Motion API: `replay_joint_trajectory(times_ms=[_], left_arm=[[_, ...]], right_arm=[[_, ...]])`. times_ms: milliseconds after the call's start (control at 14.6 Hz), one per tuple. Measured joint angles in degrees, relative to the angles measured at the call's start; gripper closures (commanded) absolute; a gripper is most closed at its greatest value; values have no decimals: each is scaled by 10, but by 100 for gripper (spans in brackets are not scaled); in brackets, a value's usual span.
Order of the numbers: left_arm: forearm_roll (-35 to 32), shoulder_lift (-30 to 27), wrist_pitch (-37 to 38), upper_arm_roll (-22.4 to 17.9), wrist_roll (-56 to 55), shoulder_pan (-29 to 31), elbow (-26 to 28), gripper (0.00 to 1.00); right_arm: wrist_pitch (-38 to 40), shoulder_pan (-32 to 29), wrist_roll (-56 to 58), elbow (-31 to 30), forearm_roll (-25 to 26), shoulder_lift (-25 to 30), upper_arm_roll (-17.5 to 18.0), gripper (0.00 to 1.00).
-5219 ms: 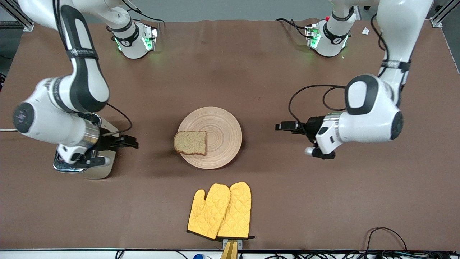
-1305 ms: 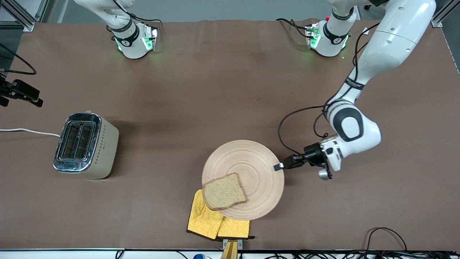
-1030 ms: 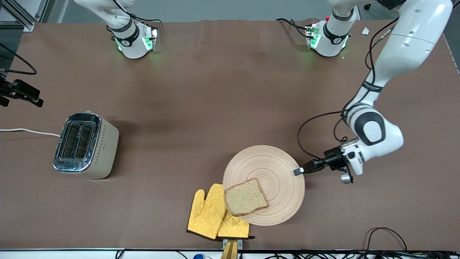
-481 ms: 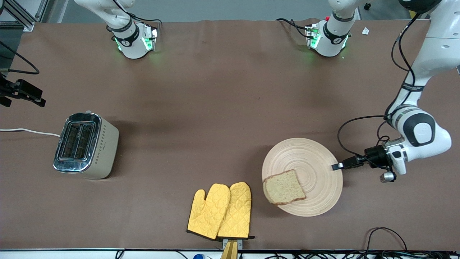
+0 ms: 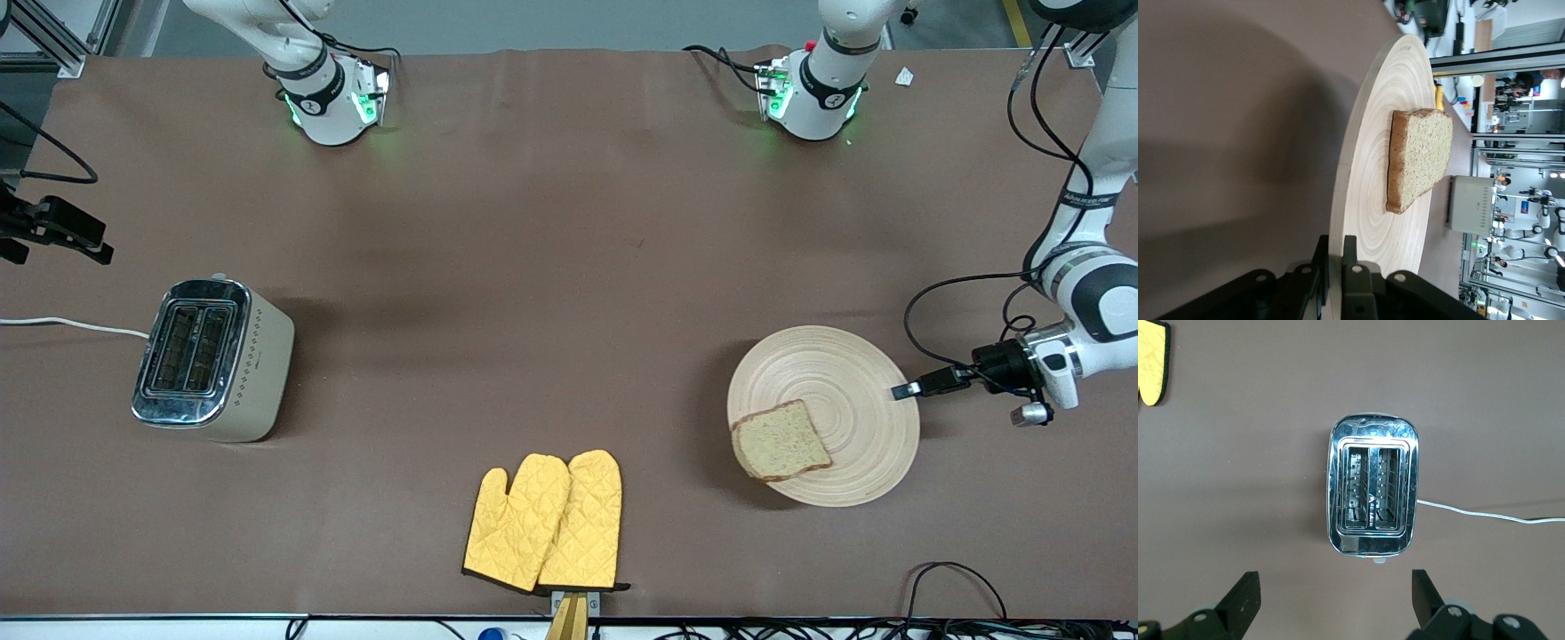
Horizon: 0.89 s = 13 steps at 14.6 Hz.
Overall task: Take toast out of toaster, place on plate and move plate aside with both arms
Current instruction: 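Slide the plate with the left gripper away from the toaster, then release the plate and draw the left gripper back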
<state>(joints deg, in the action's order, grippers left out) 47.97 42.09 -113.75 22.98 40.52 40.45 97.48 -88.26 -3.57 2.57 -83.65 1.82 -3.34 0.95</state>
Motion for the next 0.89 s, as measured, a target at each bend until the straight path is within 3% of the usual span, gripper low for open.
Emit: replay_joint_trajectory(times_ms=[412, 549, 687, 755, 824, 893], left_arm=[[-46, 40, 2, -9, 2, 44, -13, 100], [-46, 45, 12, -15, 2, 47, -14, 92], [-46, 47, 21, -16, 2, 49, -14, 57], [-46, 47, 26, -16, 2, 49, -16, 20], [-46, 47, 30, -15, 2, 49, -18, 0], [-47, 46, 33, -14, 2, 48, -22, 0]], right_arm=[[0, 0, 0, 0, 0, 0, 0, 0], [0, 0, 0, 0, 0, 0, 0, 0], [0, 0, 0, 0, 0, 0, 0, 0], [0, 0, 0, 0, 0, 0, 0, 0], [0, 0, 0, 0, 0, 0, 0, 0], [0, 0, 0, 0, 0, 0, 0, 0]])
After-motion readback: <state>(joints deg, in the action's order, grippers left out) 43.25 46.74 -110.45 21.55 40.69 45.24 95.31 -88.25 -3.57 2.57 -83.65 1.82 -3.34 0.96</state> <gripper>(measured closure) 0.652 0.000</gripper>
